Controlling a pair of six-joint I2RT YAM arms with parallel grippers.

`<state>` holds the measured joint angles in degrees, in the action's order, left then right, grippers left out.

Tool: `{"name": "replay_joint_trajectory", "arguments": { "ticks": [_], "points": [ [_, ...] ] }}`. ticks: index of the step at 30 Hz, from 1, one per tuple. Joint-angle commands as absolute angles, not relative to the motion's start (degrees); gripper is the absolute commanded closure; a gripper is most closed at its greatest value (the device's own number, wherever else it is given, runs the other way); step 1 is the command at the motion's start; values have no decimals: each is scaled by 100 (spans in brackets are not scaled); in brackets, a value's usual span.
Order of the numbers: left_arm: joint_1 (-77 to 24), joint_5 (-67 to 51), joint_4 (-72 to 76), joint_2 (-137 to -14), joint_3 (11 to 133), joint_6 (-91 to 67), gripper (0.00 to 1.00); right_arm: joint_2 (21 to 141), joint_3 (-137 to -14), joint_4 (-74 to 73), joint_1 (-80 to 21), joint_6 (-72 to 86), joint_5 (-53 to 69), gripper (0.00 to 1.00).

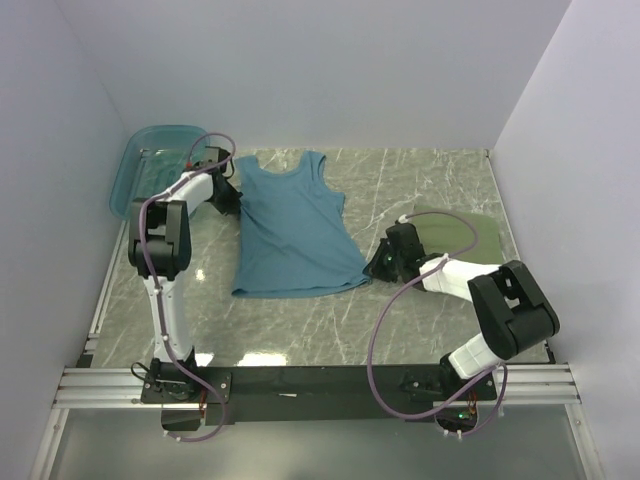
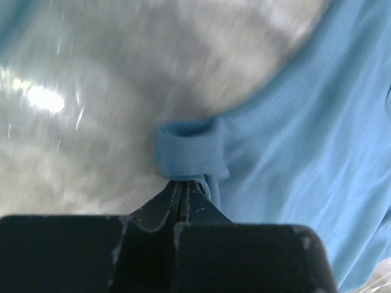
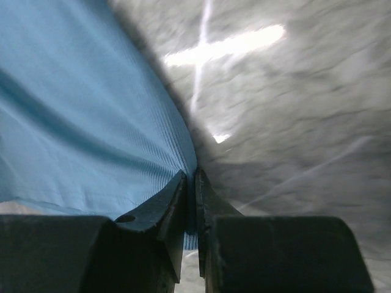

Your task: Fold and stack the tank tops

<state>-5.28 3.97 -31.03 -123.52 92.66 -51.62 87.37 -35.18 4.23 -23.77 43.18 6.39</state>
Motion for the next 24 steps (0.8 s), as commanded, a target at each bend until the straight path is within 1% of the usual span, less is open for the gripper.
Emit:
{"name": "replay_joint_trajectory", "arguments": {
  "ticks": [1,3,4,5,6,7,8,9,10,11,12,13,14,15,16,19,23,24],
  "points": [
    [-352,360,-3495,-12682,10017,-4782,99,8737,-3674,-193,-2224,4052,316,84],
    [-317,491,-3874,-12692,10405,-4720,99,8632,-3552,-150,-2224,3982,430,82],
    [-316,527,-4067,-12613,10398,-4694,94,8613,-3481,-123,-2224,3964,483,80],
    [-316,493,-4043,-12482,10084,-4659,89,8596,-3411,-106,-2224,3938,518,76],
    [-316,475,-3999,-12098,9855,-4650,77,8561,-3271,-79,-2232,3920,553,72],
    [-308,475,-3912,-11850,9583,-4649,72,8526,-3200,-36,-2224,3920,580,69],
    [-308,449,-3694,-11587,8954,-4641,68,8482,-3121,-18,-2232,3911,606,63],
    [-308,396,-3561,-11045,8634,-4615,61,8403,-2998,-18,-2241,3937,693,62],
    [-316,248,-3473,-10787,8335,-4606,59,8359,-2971,-18,-2276,3964,755,61],
    [-325,176,-3367,-10523,7766,-4605,58,8315,-2997,-9,-2294,3973,756,60],
    [-369,124,-3314,-10033,7500,-4597,57,8193,-2980,-70,-2355,3973,730,60],
    [-439,114,-3313,-9802,7245,-4588,57,8131,-2971,-96,-2364,3981,703,59],
    [-509,219,-3348,-9591,6807,-4570,57,8069,-2953,-114,-2364,3981,677,58],
    [-753,324,-3418,-9189,6620,-4553,57,7981,-2944,-175,-2373,3990,651,58],
    [-886,656,-3558,-9011,6261,-4596,57,7937,-2918,-184,-2364,3999,598,57],
    [-1449,992,-3717,-8430,5680,-4859,59,7875,-2918,-202,-2364,3999,580,56],
    [-2143,1449,-4033,-8025,5266,-5290,62,7866,-2857,-123,-2364,4060,606,56],
    [-2388,1763,-4121,-7929,5230,-5387,62,7866,-2848,-97,-2373,4069,606,56]
  ]
}}
